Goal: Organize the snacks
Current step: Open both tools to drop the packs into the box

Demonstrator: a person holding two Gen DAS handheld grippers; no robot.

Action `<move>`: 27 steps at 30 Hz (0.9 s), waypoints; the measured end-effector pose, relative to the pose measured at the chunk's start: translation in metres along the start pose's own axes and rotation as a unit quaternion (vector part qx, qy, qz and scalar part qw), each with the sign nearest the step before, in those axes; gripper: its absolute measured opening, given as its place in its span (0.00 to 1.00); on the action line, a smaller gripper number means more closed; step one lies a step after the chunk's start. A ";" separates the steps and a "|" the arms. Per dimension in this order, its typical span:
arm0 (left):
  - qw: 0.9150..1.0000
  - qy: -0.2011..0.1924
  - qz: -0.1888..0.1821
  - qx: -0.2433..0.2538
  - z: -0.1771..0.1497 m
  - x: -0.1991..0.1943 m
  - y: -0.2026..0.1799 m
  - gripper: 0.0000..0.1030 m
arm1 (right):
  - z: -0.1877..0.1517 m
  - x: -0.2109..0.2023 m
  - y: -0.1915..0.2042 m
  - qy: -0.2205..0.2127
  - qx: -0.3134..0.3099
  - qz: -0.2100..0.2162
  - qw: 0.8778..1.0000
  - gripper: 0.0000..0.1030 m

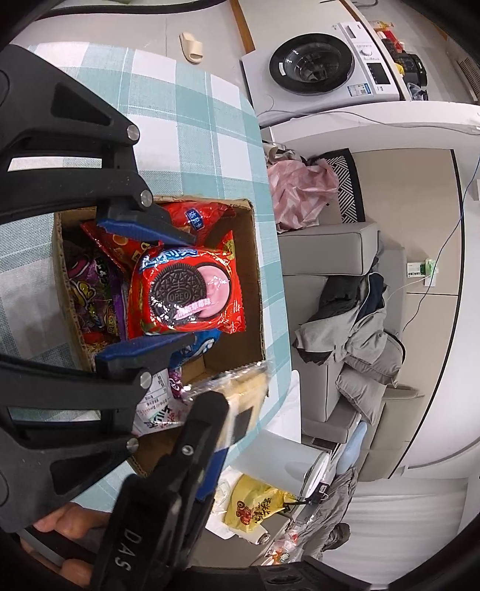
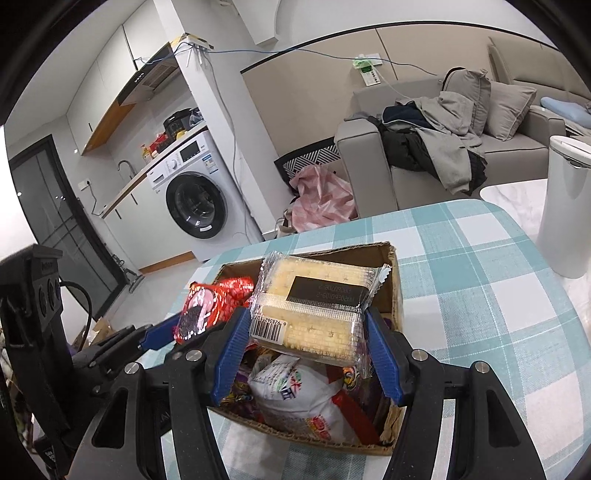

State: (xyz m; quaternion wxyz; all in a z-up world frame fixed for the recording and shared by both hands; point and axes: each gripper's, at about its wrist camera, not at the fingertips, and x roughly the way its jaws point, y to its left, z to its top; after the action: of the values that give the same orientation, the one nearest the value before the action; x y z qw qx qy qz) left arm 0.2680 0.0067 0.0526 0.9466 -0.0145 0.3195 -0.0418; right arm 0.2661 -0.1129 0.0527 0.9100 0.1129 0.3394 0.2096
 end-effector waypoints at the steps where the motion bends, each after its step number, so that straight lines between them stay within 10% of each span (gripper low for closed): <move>1: 1.000 0.000 0.001 0.001 0.000 0.002 -0.001 0.41 | 0.000 0.001 0.000 -0.001 0.001 -0.001 1.000 0.62; 14: 1.000 0.012 -0.013 -0.011 0.001 0.012 0.004 0.43 | 0.002 -0.008 0.001 -0.016 -0.024 -0.009 1.000 0.78; 18: 1.000 0.011 -0.013 -0.022 -0.001 0.001 0.008 0.71 | 0.000 -0.021 -0.001 -0.019 -0.035 -0.012 0.999 0.93; 27: 0.998 -0.026 -0.019 -0.051 -0.018 -0.049 0.023 0.99 | -0.016 -0.057 0.003 -0.026 -0.077 -0.004 0.997 1.00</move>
State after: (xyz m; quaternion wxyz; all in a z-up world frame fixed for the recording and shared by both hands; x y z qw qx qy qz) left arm 0.2195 0.0344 0.0664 0.9515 -0.0697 0.2965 -0.0434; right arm 0.2154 -0.1355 0.0746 0.9256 0.0461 0.2984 0.2283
